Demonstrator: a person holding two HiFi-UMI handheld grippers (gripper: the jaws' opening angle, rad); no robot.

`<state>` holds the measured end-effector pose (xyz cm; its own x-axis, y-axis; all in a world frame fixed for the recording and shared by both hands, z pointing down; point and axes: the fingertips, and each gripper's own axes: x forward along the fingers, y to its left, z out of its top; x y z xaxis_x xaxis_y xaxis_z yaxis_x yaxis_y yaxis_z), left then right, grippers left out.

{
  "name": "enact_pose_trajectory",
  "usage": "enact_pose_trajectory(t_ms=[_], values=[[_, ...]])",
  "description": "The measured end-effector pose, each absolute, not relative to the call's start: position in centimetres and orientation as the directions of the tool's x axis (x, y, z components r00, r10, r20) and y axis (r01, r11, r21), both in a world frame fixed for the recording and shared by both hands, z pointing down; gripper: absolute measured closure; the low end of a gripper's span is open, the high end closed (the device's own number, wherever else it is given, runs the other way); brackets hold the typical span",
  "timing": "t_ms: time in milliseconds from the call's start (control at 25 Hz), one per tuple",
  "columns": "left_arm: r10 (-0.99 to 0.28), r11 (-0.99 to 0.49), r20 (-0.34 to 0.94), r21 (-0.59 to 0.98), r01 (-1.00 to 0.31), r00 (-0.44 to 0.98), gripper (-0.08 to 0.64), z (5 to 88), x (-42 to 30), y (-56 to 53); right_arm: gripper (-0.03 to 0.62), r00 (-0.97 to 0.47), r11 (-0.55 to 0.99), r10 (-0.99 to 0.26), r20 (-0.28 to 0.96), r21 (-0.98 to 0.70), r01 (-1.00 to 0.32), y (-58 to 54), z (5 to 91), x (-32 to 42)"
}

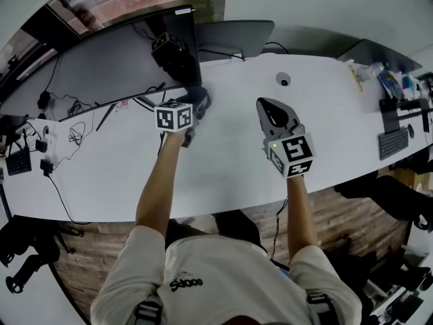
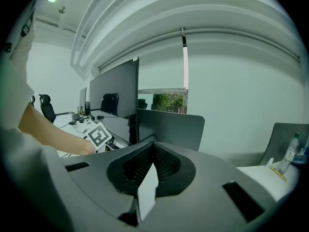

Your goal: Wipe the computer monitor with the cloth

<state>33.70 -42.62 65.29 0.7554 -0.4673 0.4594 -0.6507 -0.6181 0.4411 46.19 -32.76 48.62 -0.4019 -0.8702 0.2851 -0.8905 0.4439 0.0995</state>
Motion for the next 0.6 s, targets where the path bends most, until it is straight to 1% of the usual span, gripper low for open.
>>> enact_pose_trajectory(t_ms=[200, 600], values=[[-0.465, -0.619, 0.454, 0.447, -0.646, 0.760, 0.476, 65.2, 36.0, -42.6, 0.588, -0.396, 0.436, -0.871, 0.289, 0.085, -0.896, -32.6, 48.6, 47.8], [-0.489, -0.629, 0.447, 0.414, -0.658, 0.749, 0.477, 63.7, 37.8, -41.9, 0.588, -0.389, 0.420, -0.875, 0.290, 0.051, -0.906, -30.8, 48.2, 49.4]])
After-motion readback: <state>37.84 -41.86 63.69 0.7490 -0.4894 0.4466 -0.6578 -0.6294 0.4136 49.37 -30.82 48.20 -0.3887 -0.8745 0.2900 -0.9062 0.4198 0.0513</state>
